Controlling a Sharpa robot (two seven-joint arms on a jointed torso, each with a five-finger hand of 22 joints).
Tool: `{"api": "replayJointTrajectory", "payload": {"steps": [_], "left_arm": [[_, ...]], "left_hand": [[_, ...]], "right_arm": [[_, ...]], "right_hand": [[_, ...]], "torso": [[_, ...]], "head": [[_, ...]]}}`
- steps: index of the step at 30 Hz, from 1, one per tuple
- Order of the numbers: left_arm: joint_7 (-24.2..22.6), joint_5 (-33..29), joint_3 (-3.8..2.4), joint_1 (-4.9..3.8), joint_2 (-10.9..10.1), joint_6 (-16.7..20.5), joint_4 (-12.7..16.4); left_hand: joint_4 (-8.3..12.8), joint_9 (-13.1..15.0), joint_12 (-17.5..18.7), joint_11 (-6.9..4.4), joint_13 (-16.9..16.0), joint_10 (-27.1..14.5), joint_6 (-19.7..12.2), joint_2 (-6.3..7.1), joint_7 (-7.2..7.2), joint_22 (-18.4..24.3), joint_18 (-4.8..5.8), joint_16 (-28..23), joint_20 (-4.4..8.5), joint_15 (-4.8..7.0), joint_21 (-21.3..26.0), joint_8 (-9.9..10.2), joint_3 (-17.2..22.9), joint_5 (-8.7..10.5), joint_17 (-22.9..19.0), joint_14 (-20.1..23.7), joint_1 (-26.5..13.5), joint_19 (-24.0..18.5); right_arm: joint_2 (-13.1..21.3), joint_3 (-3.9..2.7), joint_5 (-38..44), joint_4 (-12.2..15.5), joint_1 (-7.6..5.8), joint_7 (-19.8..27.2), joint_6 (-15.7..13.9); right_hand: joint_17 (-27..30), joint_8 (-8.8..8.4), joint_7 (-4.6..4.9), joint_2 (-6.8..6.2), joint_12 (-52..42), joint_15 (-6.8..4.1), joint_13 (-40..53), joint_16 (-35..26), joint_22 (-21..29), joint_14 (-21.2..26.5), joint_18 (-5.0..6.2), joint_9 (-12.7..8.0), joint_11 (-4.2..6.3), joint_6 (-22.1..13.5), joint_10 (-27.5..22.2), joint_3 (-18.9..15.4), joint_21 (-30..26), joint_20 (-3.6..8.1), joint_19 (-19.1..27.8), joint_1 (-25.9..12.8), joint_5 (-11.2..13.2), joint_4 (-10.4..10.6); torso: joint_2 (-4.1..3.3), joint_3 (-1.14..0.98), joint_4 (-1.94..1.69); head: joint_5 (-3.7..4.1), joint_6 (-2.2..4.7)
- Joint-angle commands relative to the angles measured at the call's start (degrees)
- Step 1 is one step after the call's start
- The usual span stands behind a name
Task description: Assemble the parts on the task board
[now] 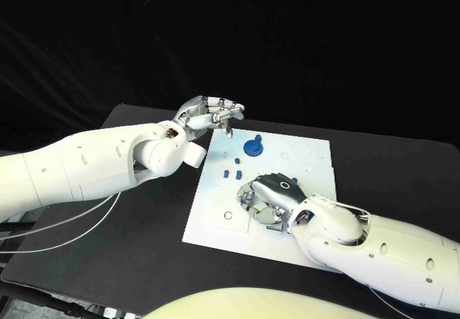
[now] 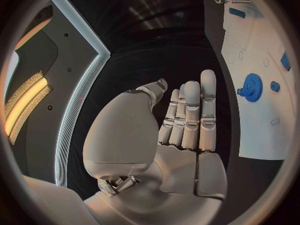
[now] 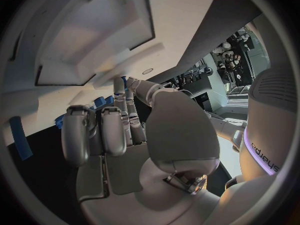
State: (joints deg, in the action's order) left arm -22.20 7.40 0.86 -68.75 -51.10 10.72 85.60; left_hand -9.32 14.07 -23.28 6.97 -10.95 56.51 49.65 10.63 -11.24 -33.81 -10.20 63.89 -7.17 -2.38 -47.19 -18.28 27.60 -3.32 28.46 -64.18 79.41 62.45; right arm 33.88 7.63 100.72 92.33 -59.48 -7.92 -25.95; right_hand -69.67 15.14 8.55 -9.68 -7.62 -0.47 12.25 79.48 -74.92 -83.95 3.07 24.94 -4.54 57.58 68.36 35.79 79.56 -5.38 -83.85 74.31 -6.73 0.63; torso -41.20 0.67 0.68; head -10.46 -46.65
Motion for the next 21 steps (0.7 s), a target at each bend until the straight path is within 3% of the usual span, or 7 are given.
{"api": "replayJointTrajectory", "payload": {"steps": [1, 5, 8, 15, 21], "left_arm": [[-0.2, -0.3, -0.04, -0.04, 0.1, -0.5, 0.1], [-0.1, -0.3, -0.04, -0.04, 0.0, -0.6, 0.0], [0.0, -0.3, -0.03, -0.04, 0.0, -0.7, -0.1], [0.2, -0.3, -0.03, -0.03, -0.2, -0.9, -0.2], [0.3, -0.3, -0.03, -0.03, -0.3, -1.0, -0.2]], "left_hand": [[-0.1, 0.1, -0.3, 0.05, -0.1, -0.3, -0.4, 0.25, 0.08, 0.0, -0.33, -0.1, -0.22, -0.14, 0.2, 0.3, 0.4, 0.12, -0.1, 0.4, -0.1, 0.1], [-0.1, 0.1, -0.4, 0.06, -0.1, -0.4, -0.4, 0.27, 0.07, 0.1, -0.33, -0.1, -0.24, -0.16, 0.2, 0.3, 0.4, 0.12, -0.1, 0.4, -0.1, 0.1], [-0.1, 0.1, -0.4, 0.06, -0.1, -0.4, -0.4, 0.27, 0.07, 0.1, -0.33, -0.1, -0.24, -0.16, 0.2, 0.3, 0.4, 0.12, -0.1, 0.4, -0.1, 0.1], [-0.1, 0.1, -0.4, 0.08, -0.1, -0.5, -0.5, 0.30, 0.06, 0.1, -0.33, -0.1, -0.26, -0.18, 0.3, 0.3, 0.4, 0.12, -0.1, 0.5, -0.2, 0.1], [-0.1, 0.1, -0.4, 0.08, -0.1, -0.5, -0.5, 0.30, 0.06, 0.1, -0.33, -0.1, -0.26, -0.18, 0.3, 0.3, 0.4, 0.12, -0.1, 0.5, -0.2, 0.1]], "right_arm": [[0.2, 0.34, 1.1, -0.3, 0.35, -1.4, 0.7], [0.6, 0.34, 1.1, 0.2, 0.35, -1.1, -1.5], [1.2, 0.33, 1.3, 0.9, 0.35, -1.2, -3.1], [4.2, -0.13, 1.7, 4.1, 0.02, -1.6, -4.9], [8.8, -1.01, 0.3, 7.8, -1.88, -1.6, -5.1]], "right_hand": [[0.2, -1.95, 1.02, -1.06, 1.1, 1.14, -0.5, 0.1, -9.6, -2.0, -0.53, -1.1, -0.80, -3.1, -2.1, -0.5, -0.7, -0.83, -0.3, -1.5, -0.5, 0.4], [0.6, -3.52, 0.98, -2.60, 1.7, 1.61, -0.9, 0.0, -9.1, -1.8, -0.25, -1.8, -1.33, -5.4, -4.2, -1.2, -1.9, -1.45, 0.3, -2.2, -0.7, 0.4], [0.8, -3.76, 0.86, -2.95, 1.7, 1.58, -1.0, -0.1, -8.9, -1.8, -0.15, -1.9, -1.28, -5.7, -4.5, -1.4, -2.2, -1.50, 0.5, -2.3, -0.7, 0.4], [0.8, -3.70, 0.63, -3.07, 1.4, 1.50, -0.9, -0.1, -9.0, -1.8, -0.16, -1.9, -1.14, -5.5, -4.5, -1.6, -2.2, -1.53, 0.5, -2.4, -0.8, 0.4], [0.7, -3.47, 0.65, -2.89, 0.9, 1.40, -0.8, 0.0, -9.1, -1.8, -0.19, -1.8, -1.02, -5.0, -4.0, -1.7, -2.0, -1.49, 0.3, -2.5, -1.0, 0.6]], "torso": [[0.02, -0.04, 0.03], [0.03, -0.05, 0.00], [0.03, -0.06, 0.01], [0.05, -0.02, 0.04], [0.06, 0.05, 0.10]], "head": [[0.08, 0.13], [0.18, 0.27], [0.19, 0.32], [0.52, 0.70], [1.40, 1.28]]}}
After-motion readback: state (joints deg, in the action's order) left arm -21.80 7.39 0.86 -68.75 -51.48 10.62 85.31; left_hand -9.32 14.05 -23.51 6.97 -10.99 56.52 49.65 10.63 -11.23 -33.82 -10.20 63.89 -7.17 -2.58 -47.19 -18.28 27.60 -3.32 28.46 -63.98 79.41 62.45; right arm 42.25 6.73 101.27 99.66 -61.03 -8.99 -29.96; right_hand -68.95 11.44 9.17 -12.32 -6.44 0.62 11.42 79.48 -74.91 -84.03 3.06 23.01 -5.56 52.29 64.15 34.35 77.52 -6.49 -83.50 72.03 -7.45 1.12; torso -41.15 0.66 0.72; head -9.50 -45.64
